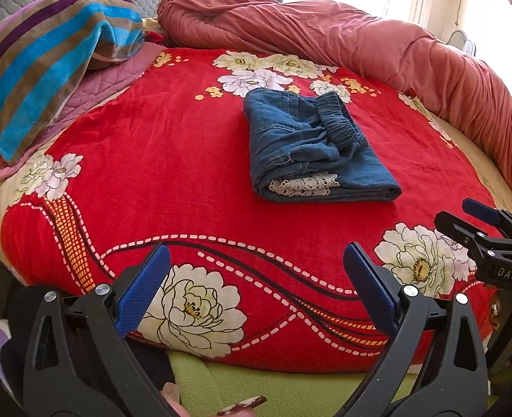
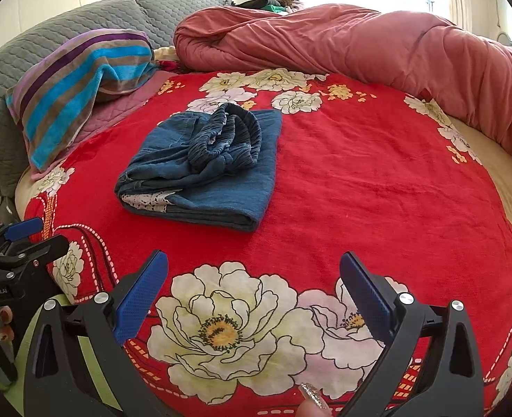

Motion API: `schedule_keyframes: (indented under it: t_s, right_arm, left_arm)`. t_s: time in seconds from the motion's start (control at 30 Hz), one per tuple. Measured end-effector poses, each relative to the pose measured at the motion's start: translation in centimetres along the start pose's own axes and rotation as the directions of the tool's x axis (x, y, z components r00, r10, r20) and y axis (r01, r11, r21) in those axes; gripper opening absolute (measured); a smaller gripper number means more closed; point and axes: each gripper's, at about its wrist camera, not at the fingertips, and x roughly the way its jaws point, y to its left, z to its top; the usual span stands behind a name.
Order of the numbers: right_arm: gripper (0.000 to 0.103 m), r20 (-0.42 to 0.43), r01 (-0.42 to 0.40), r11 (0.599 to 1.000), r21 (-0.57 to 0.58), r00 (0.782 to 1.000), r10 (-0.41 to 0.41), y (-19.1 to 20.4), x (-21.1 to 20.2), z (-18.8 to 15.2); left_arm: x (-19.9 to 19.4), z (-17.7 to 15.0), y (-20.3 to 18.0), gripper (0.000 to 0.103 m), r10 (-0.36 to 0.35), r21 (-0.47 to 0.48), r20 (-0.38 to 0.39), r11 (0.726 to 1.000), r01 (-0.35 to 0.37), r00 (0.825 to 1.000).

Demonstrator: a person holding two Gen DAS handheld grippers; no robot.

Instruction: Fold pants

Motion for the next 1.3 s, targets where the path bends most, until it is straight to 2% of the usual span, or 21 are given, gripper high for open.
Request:
schedule_keyframes:
  t_s: [0.47,0.73,0.9,1.07,1.17,1.23,1.3]
  right_arm:
    - [0.098,0.002,0.025,1.000,0.015,1.000,-0.025,-0.6,0.0,0.1]
    - [0.098,-0.004,0.069,0.997,0.042,0.998,-0.069,-2.2,0.1,0.2]
    - [0.098,-0.005,0.134,0.988,0.081,0.991,-0.134,-4.9,0.0,0.4]
    - [0.098,-0.024,0.225,0.958,0.176,0.974,-0.225,-10.6,0.3,0.7]
    - [0.098,-0.046,0.327,0.912,0.248,0.944,-0.326,-15.8,0.5,1.1]
    - [0.098,-0.069,0.417,0.865,0.279,0.907,-0.415,-20.0,0.6,1.5]
    - [0.098,-0.112,0.519,0.795,0.313,0.852,-0.512,-24.9,0.9,1.8]
  left_arm:
    - [0.2,-0.1,0.2,0.093,0.000,-0.013,-0.016,1.000,0.000,1.000]
    - [1.0,0.1,1.3,0.093,-0.032,-0.049,-0.047,0.998,0.029,0.998]
    - [2.0,0.7,3.5,0.093,0.025,-0.095,-0.073,0.995,-0.032,0.997]
    - [3.3,3.3,8.0,0.093,0.073,-0.168,-0.071,0.982,-0.084,0.995]
    - [5.3,5.7,12.3,0.093,0.131,-0.215,-0.102,0.965,-0.151,0.986]
    - [7.5,7.6,15.1,0.093,0.188,-0.209,-0.135,0.954,-0.213,0.973]
    - [9.8,9.4,17.8,0.093,0.248,-0.199,-0.160,0.940,-0.277,0.956]
